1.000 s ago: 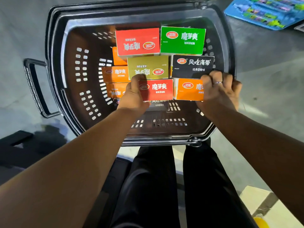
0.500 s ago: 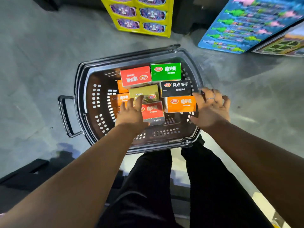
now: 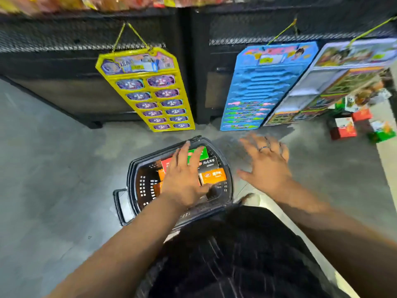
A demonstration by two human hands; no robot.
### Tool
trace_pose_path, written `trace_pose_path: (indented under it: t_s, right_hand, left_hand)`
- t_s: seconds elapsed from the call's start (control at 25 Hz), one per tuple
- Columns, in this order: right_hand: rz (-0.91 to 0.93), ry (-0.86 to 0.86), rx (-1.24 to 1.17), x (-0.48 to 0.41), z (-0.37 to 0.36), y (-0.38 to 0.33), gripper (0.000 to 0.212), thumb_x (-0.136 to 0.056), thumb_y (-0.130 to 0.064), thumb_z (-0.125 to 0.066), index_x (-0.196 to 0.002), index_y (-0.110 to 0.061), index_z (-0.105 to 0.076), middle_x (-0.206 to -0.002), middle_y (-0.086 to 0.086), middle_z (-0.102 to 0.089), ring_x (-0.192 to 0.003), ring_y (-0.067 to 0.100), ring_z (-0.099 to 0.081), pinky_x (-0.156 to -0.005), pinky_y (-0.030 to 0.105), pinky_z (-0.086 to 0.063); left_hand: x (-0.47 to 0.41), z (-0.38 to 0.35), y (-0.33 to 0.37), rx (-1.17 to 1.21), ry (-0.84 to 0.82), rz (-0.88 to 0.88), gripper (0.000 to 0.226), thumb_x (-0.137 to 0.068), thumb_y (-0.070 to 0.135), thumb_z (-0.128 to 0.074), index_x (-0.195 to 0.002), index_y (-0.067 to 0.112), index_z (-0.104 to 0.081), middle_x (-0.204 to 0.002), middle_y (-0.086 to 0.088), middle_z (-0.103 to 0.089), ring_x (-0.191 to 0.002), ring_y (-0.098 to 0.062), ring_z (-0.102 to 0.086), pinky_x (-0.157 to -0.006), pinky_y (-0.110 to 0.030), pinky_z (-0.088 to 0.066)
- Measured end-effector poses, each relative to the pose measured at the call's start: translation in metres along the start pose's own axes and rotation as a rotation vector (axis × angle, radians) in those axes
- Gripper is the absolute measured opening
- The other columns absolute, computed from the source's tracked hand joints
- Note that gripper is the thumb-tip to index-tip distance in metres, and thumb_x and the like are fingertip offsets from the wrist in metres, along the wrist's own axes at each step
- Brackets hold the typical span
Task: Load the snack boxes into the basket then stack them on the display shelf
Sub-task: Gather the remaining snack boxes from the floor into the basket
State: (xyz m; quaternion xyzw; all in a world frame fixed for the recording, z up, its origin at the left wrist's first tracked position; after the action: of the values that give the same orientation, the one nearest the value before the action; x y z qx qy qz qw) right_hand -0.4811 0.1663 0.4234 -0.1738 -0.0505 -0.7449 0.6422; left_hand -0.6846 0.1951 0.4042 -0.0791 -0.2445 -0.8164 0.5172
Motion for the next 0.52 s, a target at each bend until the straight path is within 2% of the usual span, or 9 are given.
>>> trace_pose_path:
  t_s: [0.08,0.2,0.28,0.36,0.48,0.52]
  right_hand:
    - [-0.025,0.070,-0.026,0.027,0.039,0.007,0.091,-0.073,-0.059,-0.073,-0.150,-0.034,-0.032,-0.161,-0.003,-0.024,-0.145,0.036,-0.020,-0.115,0.056,-0.011]
    - [-0.022,0.252,-0.015,0.066,0.082,0.027,0.098,-0.058,-0.060,-0.082,-0.142,-0.034,-0.039,-0.151,0.002,-0.043,-0.133,0.040,-0.041,-0.106,0.063,-0.027]
    - [-0.055,0.311,-0.020,0.086,0.103,0.051,0.100,-0.052,-0.061,-0.085,-0.139,-0.035,-0.040,-0.147,0.002,-0.048,-0.129,0.039,-0.047,-0.102,0.063,-0.032]
    - [-0.105,0.312,-0.023,0.103,0.119,0.082,0.099,-0.052,-0.063,-0.082,-0.139,-0.036,-0.044,-0.147,0.001,-0.047,-0.128,0.038,-0.047,-0.101,0.062,-0.033]
    - [-0.166,0.261,-0.003,0.129,0.139,0.137,0.097,-0.059,-0.068,-0.076,-0.144,-0.038,-0.041,-0.153,-0.001,-0.039,-0.135,0.036,-0.040,-0.107,0.059,-0.027]
    - [-0.185,0.245,-0.017,0.139,0.145,0.162,0.097,-0.062,-0.070,-0.072,-0.147,-0.040,-0.036,-0.156,-0.002,-0.033,-0.139,0.034,-0.034,-0.109,0.058,-0.023]
  left_hand:
    - [0.019,0.040,0.030,0.015,0.056,-0.051,0.101,-0.080,0.059,-0.066,-0.155,0.029,-0.006,-0.163,-0.005,0.003,-0.148,-0.031,-0.011,-0.122,-0.040,-0.013]
    - [0.043,0.078,0.077,-0.030,0.143,-0.179,0.101,-0.075,0.056,-0.070,-0.154,0.027,-0.016,-0.161,-0.008,-0.011,-0.144,-0.033,-0.023,-0.117,-0.043,-0.023]
    - [0.045,0.093,0.109,-0.081,0.131,-0.209,0.101,-0.076,0.059,-0.068,-0.155,0.030,-0.012,-0.162,-0.005,-0.009,-0.147,-0.030,-0.018,-0.118,-0.042,-0.024]
    - [0.038,0.096,0.145,-0.152,0.126,-0.237,0.101,-0.076,0.064,-0.063,-0.155,0.031,-0.009,-0.162,-0.003,-0.010,-0.149,-0.028,-0.014,-0.121,-0.042,-0.019]
    - [0.028,0.100,0.212,-0.186,0.171,-0.289,0.100,-0.068,0.066,-0.062,-0.151,0.028,-0.020,-0.156,-0.008,-0.032,-0.144,-0.033,-0.030,-0.118,-0.048,-0.027]
    - [0.023,0.099,0.241,-0.190,0.175,-0.307,0.100,-0.067,0.068,-0.061,-0.149,0.030,-0.018,-0.155,-0.007,-0.034,-0.143,-0.033,-0.030,-0.118,-0.048,-0.027]
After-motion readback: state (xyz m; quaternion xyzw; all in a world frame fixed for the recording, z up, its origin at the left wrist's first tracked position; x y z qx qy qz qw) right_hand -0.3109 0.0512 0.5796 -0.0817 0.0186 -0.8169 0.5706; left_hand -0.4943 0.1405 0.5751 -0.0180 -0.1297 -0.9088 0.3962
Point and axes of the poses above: each hand's wrist, its own x-axis away from the middle knuckle, its own z-axis out of the back of the hand, y = z × x, the point moved 5 cm from there along -x, towards the middle knuckle
